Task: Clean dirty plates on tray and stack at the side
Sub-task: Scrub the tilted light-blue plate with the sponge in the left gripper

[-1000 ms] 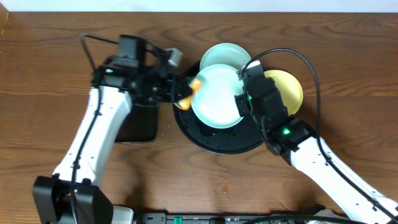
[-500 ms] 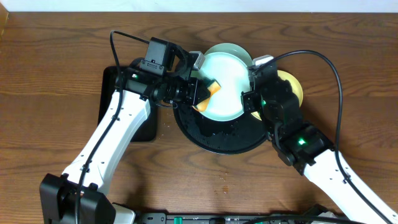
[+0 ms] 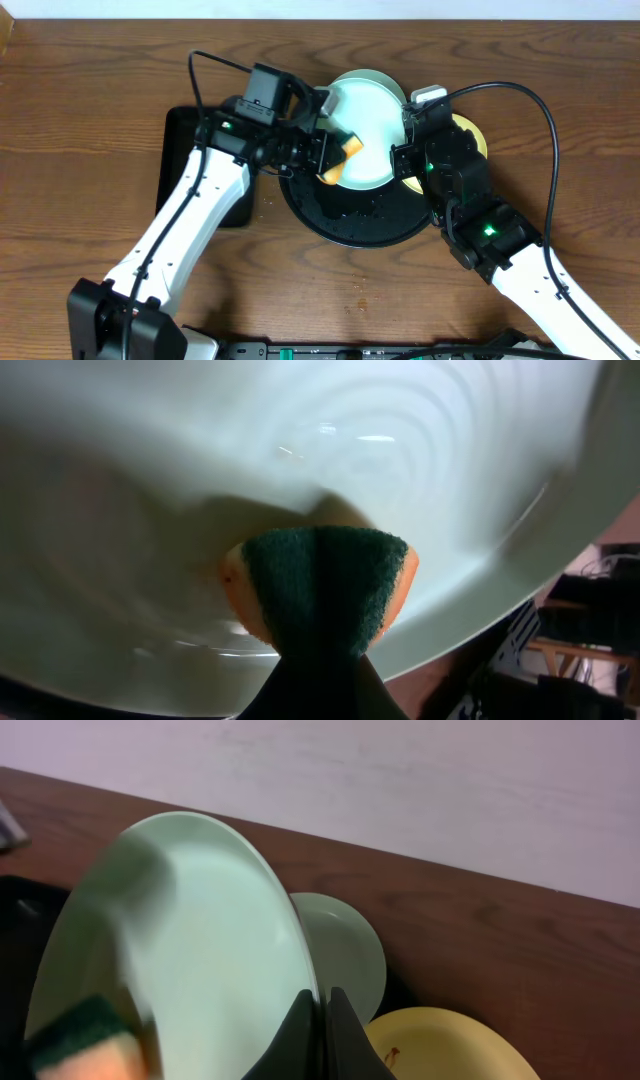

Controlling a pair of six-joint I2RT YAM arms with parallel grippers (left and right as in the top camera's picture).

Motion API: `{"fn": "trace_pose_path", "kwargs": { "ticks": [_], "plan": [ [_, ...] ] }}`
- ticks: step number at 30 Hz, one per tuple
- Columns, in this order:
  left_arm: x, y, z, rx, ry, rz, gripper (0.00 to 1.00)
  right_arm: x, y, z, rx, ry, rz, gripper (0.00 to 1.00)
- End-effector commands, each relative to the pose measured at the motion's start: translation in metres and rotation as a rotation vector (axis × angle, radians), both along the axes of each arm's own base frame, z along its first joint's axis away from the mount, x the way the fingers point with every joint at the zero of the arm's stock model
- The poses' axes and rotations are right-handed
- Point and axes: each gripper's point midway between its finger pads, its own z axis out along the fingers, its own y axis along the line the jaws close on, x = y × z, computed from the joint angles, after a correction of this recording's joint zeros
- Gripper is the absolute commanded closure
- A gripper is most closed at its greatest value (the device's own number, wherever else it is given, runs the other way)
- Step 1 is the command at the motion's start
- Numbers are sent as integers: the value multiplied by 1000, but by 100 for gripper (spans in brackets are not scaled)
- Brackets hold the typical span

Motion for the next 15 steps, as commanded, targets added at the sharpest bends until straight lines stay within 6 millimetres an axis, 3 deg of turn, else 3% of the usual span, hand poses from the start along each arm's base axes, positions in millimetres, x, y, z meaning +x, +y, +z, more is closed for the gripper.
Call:
{"fn": "trace_pose_path", "kwargs": {
  "ticks": [1,15],
  "plan": [
    [1,3,-7,60,-7,29,92,1,-2,19,25,-41,-9,99],
    [-5,25,-25,192,35,85,93,1,-2,21,30,-47,-9,99]
  ]
}}
